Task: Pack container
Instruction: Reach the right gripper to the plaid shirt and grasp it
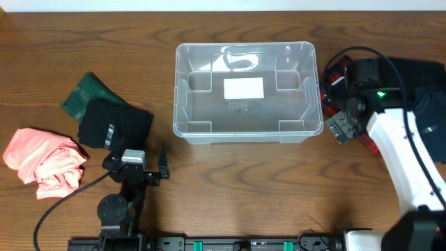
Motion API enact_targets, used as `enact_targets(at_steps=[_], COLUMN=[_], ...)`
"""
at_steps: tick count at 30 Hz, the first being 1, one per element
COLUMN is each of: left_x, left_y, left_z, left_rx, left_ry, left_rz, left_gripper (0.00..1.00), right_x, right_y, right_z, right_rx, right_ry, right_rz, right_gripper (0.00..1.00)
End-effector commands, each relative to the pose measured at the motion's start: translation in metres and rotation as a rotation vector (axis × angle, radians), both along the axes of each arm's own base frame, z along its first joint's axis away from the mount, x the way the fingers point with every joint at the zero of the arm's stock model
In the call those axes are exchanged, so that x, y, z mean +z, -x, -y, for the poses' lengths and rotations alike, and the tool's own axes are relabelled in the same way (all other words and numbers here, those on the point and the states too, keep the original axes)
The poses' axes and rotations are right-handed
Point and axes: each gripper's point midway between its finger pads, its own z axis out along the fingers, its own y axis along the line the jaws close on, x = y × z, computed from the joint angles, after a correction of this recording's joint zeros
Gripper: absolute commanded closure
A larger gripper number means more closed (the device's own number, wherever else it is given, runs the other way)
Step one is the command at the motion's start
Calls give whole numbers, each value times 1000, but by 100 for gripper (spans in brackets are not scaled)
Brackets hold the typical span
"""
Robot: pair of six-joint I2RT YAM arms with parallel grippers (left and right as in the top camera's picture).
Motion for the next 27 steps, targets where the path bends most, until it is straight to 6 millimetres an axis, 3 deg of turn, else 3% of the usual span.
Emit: enact_targets(at_steps=[1, 17, 27], left_x=[-15, -15, -15], left_y=[1, 1, 1], left_z=[2, 2, 2], left_rx=[-11, -11, -11], left_ry=[-20, -20, -20], left_rz=[-42, -43, -42], left_gripper=[2, 2, 2], right_x=[-13, -78, -105], right_y=[-2, -8, -31], right_z=[12, 25, 39], right_rx=[-26, -80, -120], right_ry=[10, -37, 14], right_rz=[-33, -175, -132], right_gripper=[1, 1, 1])
